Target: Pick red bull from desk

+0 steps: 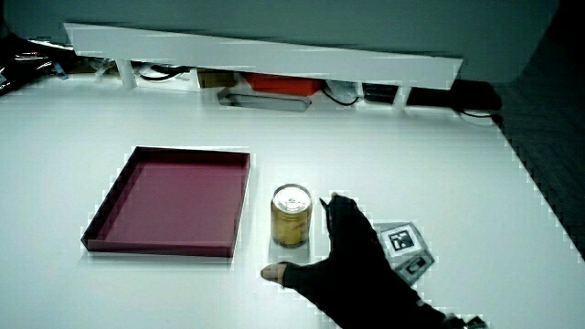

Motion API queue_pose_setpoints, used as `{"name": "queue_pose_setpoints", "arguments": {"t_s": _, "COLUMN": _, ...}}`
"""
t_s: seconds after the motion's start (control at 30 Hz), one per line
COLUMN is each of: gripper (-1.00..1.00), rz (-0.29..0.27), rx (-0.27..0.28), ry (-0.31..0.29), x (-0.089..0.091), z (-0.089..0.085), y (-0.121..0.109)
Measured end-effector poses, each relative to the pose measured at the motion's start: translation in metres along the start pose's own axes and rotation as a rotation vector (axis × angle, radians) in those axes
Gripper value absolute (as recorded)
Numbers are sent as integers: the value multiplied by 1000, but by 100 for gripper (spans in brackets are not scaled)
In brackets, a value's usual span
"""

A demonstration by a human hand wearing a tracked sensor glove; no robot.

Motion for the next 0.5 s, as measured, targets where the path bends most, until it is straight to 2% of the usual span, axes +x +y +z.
{"name": "queue_pose_setpoints", "arguments": {"t_s": 0.03, "gripper": 0, "rz": 49, "rx": 10, "ry": 93, "x": 5, "z": -2, "y": 6}}
{"name": "queue_pose_setpoints", "arguments": {"t_s": 0.07, "gripper": 0, "rz": 118, "rx": 21, "ry": 56, "x": 10, "z": -3, "y": 13}}
{"name": "queue_pose_setpoints", "arguments": {"t_s": 0.1, "gripper": 0, "rz": 110, "rx": 17, "ry": 151, "x": 9, "z": -4, "y": 16}}
{"name": "queue_pose_setpoints", "arguments": {"t_s": 0.13, "gripper": 0, "rz": 102, "rx": 9, "ry": 175, "x": 12, "z": -5, "y": 21}}
{"name": "queue_pose_setpoints", "arguments": {"t_s": 0.17, "gripper": 0, "rz": 109, "rx": 2, "ry": 225, "x": 13, "z": -6, "y": 25}}
{"name": "queue_pose_setpoints", "arguments": {"t_s": 0.2, "gripper": 0, "rz": 92, "rx": -4, "ry": 201, "x": 16, "z": -7, "y": 30}}
{"name": "queue_pose_setpoints", "arguments": {"t_s": 0.23, "gripper": 0, "rz": 93, "rx": -3, "ry": 225, "x": 18, "z": -8, "y": 34}}
{"name": "queue_pose_setpoints", "arguments": {"t_s": 0.27, "gripper": 0, "rz": 123, "rx": -8, "ry": 282, "x": 17, "z": -9, "y": 38}}
{"name": "queue_pose_setpoints", "arguments": {"t_s": 0.37, "gripper": 0, "rz": 96, "rx": -10, "ry": 306, "x": 23, "z": -12, "y": 51}}
{"name": "queue_pose_setpoints", "arguments": {"t_s": 0.4, "gripper": 0, "rz": 83, "rx": -9, "ry": 340, "x": 24, "z": -13, "y": 55}}
{"name": "queue_pose_setpoints", "arguments": {"t_s": 0.43, "gripper": 0, "rz": 94, "rx": -8, "ry": 343, "x": 27, "z": -14, "y": 60}}
{"name": "queue_pose_setpoints", "arguments": {"t_s": 0.5, "gripper": 0, "rz": 92, "rx": -6, "ry": 375, "x": 20, "z": -14, "y": 65}}
